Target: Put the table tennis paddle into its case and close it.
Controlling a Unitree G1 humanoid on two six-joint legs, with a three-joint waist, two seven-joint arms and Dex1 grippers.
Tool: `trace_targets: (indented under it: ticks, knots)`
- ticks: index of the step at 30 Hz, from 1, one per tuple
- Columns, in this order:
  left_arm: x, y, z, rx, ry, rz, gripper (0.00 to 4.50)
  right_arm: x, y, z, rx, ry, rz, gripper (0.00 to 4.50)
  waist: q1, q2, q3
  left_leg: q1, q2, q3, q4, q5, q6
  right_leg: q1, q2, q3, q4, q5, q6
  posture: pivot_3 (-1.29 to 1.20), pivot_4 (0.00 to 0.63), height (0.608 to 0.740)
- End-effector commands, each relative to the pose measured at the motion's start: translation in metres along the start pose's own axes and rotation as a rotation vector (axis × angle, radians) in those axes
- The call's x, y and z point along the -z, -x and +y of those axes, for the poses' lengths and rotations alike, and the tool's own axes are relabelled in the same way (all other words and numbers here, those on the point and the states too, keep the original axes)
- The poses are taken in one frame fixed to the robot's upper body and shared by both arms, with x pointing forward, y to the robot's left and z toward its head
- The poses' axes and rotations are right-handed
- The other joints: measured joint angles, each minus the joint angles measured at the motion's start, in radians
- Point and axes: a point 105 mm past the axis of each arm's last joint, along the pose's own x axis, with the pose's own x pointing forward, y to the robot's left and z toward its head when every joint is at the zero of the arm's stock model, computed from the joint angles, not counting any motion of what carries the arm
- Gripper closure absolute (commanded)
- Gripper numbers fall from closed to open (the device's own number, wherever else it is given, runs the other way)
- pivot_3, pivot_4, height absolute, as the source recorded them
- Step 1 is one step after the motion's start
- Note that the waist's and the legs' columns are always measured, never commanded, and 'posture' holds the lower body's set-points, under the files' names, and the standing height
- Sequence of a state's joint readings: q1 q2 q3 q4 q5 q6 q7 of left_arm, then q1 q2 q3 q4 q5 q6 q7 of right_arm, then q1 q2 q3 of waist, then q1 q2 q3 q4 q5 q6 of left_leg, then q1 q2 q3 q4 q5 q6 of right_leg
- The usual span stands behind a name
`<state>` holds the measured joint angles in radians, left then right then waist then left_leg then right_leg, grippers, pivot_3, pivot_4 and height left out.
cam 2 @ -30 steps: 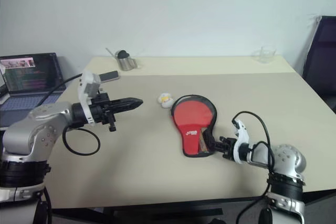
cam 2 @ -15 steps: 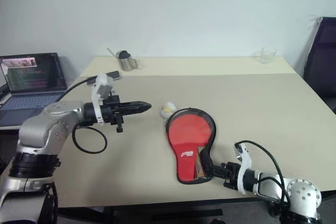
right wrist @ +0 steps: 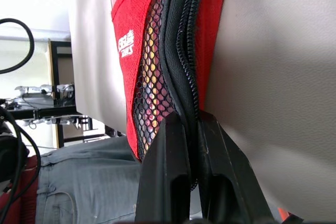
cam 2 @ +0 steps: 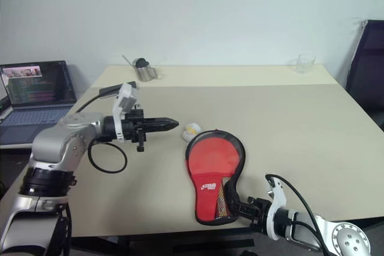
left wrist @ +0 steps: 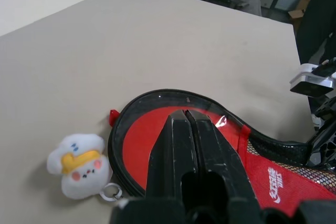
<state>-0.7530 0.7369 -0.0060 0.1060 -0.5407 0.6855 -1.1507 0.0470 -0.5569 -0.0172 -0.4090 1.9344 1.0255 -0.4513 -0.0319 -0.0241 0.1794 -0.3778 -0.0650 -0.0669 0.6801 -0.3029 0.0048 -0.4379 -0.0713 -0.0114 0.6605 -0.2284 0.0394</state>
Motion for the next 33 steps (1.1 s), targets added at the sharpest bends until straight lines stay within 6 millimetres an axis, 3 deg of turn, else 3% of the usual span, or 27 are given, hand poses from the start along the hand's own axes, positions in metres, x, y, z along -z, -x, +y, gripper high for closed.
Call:
trace_targets:
  ticks: [1, 4, 11, 14, 15, 21, 24, 26, 28, 31, 33]
  knots:
    - [-0.012, 0.0, -0.001, 0.011, -0.05, -0.019, 4.5, -0.001, 0.001, 0.011, -0.037, 0.043, 0.001, 4.47, 0.0, 0.0, 0.0, 0.0, 0.0, 0.0, 0.0, 0.0, 0.0, 0.0, 0.0, 0.0, 0.0, 0.0, 0.0, 0.0, 0.15, 0.74]
    - [-0.012, 0.0, 0.0, 0.003, -0.055, -0.018, 4.5, -0.005, 0.001, 0.012, -0.046, 0.038, -0.004, 3.68, 0.0, 0.0, 0.0, 0.0, 0.0, 0.0, 0.0, 0.0, 0.0, 0.0, 0.0, 0.0, 0.0, 0.0, 0.0, 0.0, 0.15, 0.74]
    - [-0.015, 0.003, 0.001, -0.02, -0.067, -0.039, 4.5, -0.021, 0.004, 0.006, -0.026, 0.102, -0.008, 1.29, 0.002, 0.0, 0.0, 0.0, 0.001, 0.0, 0.001, 0.0, 0.0, 0.0, 0.0, 0.0, 0.0, 0.0, 0.0, 0.0, 0.15, 0.74]
    - [-0.017, 0.007, 0.006, -0.058, -0.078, -0.061, 4.5, -0.036, 0.017, -0.001, 0.031, 0.233, 0.005, 0.21, 0.002, 0.0, 0.0, 0.0, 0.001, 0.0, 0.001, 0.0, 0.0, 0.0, 0.0, 0.0, 0.0, 0.0, 0.0, 0.0, 0.15, 0.74]
    - [-0.018, 0.008, 0.008, -0.072, -0.08, -0.074, 4.5, -0.041, 0.023, -0.003, 0.048, 0.276, 0.008, 0.05, 0.003, 0.0, 0.0, 0.0, 0.001, 0.001, 0.001, 0.0, 0.0, 0.0, 0.0, 0.0, 0.0, 0.0, 0.0, 0.0, 0.15, 0.74]
    - [-0.018, 0.011, 0.018, -0.148, -0.075, -0.129, 4.5, -0.077, 0.065, -0.017, 0.176, 0.545, 0.026, 0.05, 0.009, -0.002, 0.0, -0.001, 0.001, 0.0, 0.001, -0.001, 0.001, 0.001, 0.001, -0.002, -0.002, 0.001, 0.001, 0.0, 0.15, 0.74]
    - [-0.01, 0.015, 0.026, -0.203, -0.054, -0.132, 4.5, -0.118, 0.06, 0.015, 0.122, 0.768, -0.132, 0.05, 0.0, -0.002, 0.0, 0.001, 0.001, 0.002, 0.001, -0.001, 0.002, 0.001, 0.001, -0.001, -0.002, 0.001, 0.001, 0.0, 0.15, 0.74]
    - [-0.002, 0.016, 0.037, -0.264, -0.03, -0.124, 4.5, -0.143, 0.041, 0.038, 0.105, 0.926, -0.282, 0.05, -0.003, -0.002, 0.0, 0.004, 0.003, 0.006, 0.001, -0.001, 0.002, 0.002, 0.002, 0.0, -0.001, 0.003, 0.0, 0.0, 0.15, 0.74]
    - [0.006, 0.016, 0.051, -0.341, -0.003, -0.104, 4.5, -0.155, 0.013, 0.054, 0.108, 1.072, -0.379, 0.05, -0.003, -0.003, 0.0, 0.007, 0.006, 0.007, 0.001, -0.001, 0.001, 0.004, 0.004, 0.0, -0.001, 0.003, -0.001, 0.0, 0.15, 0.74]
    - [0.015, 0.015, 0.067, -0.431, 0.022, -0.072, 4.5, -0.153, -0.035, 0.072, 0.062, 1.181, -0.452, 0.05, 0.001, -0.004, 0.0, 0.013, 0.007, 0.006, 0.0, -0.001, 0.001, 0.01, 0.007, 0.001, -0.001, 0.003, -0.001, 0.0, 0.15, 0.74]
    - [0.016, 0.01, 0.072, -0.465, 0.048, -0.083, 4.5, -0.138, -0.065, 0.076, 0.008, 1.207, -0.447, 0.05, 0.006, -0.004, 0.0, 0.012, 0.006, 0.004, 0.0, 0.0, -0.001, 0.01, 0.006, 0.002, -0.001, 0.004, -0.002, 0.0, 0.15, 0.74]
